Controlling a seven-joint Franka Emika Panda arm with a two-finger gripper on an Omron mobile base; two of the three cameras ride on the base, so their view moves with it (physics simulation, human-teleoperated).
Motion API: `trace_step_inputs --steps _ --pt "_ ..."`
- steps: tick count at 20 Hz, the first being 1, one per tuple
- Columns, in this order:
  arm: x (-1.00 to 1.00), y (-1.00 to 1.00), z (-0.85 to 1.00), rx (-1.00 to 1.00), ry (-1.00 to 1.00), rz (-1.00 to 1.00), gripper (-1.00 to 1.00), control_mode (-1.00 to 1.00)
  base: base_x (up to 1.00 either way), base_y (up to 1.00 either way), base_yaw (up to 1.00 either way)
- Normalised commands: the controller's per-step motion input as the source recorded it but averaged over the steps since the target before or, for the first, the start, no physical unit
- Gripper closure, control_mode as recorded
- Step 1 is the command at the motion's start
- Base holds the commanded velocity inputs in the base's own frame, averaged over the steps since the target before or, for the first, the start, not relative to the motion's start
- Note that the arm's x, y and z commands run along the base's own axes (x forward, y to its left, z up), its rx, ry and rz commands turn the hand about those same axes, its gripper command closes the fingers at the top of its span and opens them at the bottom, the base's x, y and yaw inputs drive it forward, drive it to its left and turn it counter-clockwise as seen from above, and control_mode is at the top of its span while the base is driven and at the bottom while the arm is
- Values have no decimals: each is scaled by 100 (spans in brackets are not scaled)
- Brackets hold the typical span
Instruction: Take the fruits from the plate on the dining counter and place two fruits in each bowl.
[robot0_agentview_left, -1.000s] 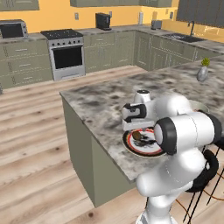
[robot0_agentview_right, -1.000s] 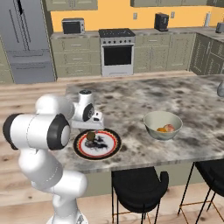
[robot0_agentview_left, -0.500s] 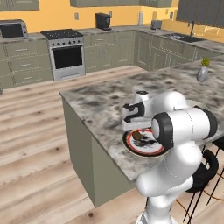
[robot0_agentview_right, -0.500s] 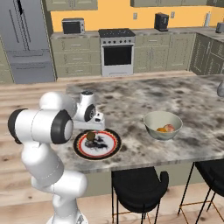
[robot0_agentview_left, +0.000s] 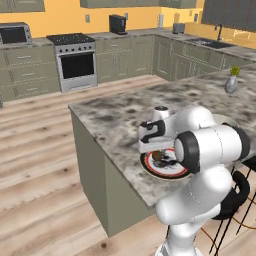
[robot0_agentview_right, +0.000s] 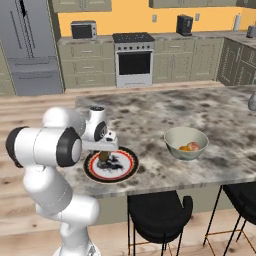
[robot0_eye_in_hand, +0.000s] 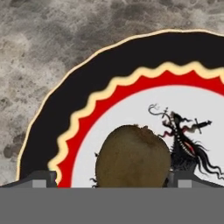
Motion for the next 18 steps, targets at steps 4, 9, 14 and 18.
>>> trace_step_inputs --steps 4,9,14,18 --pt "-17 -3 0 0 -4 0 -100 -100 0 0 0" --pt "0 -14 0 0 -11 -10 -100 -100 0 0 0" --pt "4 -7 -1 0 -4 -15 -100 -100 0 0 0" --pt "0 14 -7 0 0 -1 -100 -100 0 0 0"
